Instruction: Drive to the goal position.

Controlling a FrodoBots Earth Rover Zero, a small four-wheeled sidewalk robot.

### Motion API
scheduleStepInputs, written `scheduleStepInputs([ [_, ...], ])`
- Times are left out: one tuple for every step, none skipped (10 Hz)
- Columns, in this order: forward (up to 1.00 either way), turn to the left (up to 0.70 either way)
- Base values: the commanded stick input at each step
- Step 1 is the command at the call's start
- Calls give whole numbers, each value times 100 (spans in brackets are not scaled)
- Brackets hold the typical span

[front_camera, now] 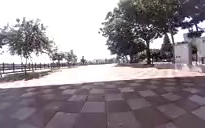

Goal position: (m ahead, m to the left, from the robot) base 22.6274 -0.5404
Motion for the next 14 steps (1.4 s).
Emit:
scheduleStepInputs([
  [70, 1],
  [70, 0],
  [70, 0],
  [70, 0],
  [70, 0],
  [70, 0],
  [70, 0],
  [70, 0],
  [70, 0],
  [70, 0],
  [70, 0],
  [70, 0],
  [70, 0],
  [70, 0],
])
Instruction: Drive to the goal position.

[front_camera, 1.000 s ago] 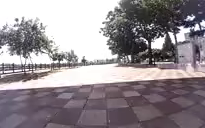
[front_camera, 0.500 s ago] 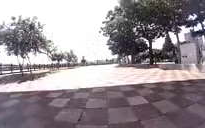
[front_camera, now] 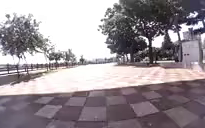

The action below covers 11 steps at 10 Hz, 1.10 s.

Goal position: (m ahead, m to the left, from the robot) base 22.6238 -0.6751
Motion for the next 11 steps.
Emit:
scheduleStepInputs([
  [70, 0],
  [70, 0],
  [70, 0],
  [70, 0],
  [70, 1],
  [70, 5],
  [70, 14],
  [70, 14],
  [70, 14],
  [70, 14],
  [70, 14],
])
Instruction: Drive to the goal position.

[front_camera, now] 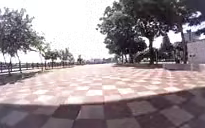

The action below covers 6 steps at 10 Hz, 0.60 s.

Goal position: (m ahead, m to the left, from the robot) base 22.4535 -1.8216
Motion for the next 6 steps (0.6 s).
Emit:
scheduleStepInputs([
  [70, 14],
  [70, 14],
  [70, 14],
  [70, 14],
  [70, 14],
  [70, 14],
])
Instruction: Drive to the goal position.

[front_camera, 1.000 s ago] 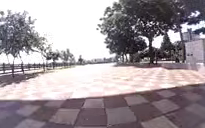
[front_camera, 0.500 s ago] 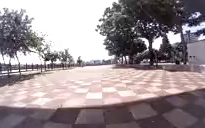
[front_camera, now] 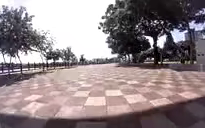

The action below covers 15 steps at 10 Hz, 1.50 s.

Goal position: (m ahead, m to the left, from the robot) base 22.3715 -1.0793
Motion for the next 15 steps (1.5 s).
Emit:
scheduleStepInputs([
  [70, 0],
  [70, 0],
  [70, 0],
  [70, 0],
  [70, 0],
  [70, 0],
  [70, 0],
  [70, 0],
  [70, 0],
  [70, 0],
  [70, 0],
  [70, 0],
  [70, 0],
  [70, 0],
  [70, 0],
])
